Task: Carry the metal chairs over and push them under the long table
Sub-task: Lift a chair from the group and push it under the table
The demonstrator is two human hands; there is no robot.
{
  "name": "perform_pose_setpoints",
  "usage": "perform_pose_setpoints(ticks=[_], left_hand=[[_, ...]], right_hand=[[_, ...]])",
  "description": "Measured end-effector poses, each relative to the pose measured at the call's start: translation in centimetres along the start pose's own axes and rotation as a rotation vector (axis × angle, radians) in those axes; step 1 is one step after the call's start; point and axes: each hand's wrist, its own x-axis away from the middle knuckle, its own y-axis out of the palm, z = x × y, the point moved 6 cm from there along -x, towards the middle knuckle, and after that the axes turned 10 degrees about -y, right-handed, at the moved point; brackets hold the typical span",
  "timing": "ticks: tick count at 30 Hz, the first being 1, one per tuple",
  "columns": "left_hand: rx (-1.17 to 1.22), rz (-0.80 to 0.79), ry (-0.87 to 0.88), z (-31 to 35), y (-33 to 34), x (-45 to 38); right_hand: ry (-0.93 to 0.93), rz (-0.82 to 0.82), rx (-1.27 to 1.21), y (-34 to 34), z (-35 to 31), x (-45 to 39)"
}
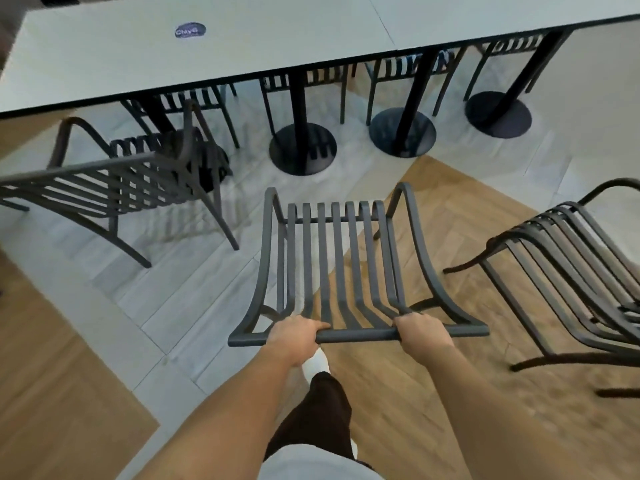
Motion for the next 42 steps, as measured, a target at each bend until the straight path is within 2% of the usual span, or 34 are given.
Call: perform_pose_setpoints(ticks=[12,23,28,42], left_hand=[[0.063,0.000,-0.020,-1.2,-12.4,-11.4],[0.076,-0.018,-0.149,-2.3,-22.6,-22.3],[0.082,0.036,-0.181,-2.2,-26.7,-26.0],[0.137,0.043,-0.237,-5.5,-33.4,-34.3]], right_hand=[[-0.032,-0.015,0.002,-11.5,4.3,-13.4],[-0.199,-0.041,0.098,-21.5,8.3,-26.3],[-0.265,-0.034,0.126,-25.4,10.2,-31.2],[-0.311,-0.022,0.124,-33.6,11.1,-41.4]])
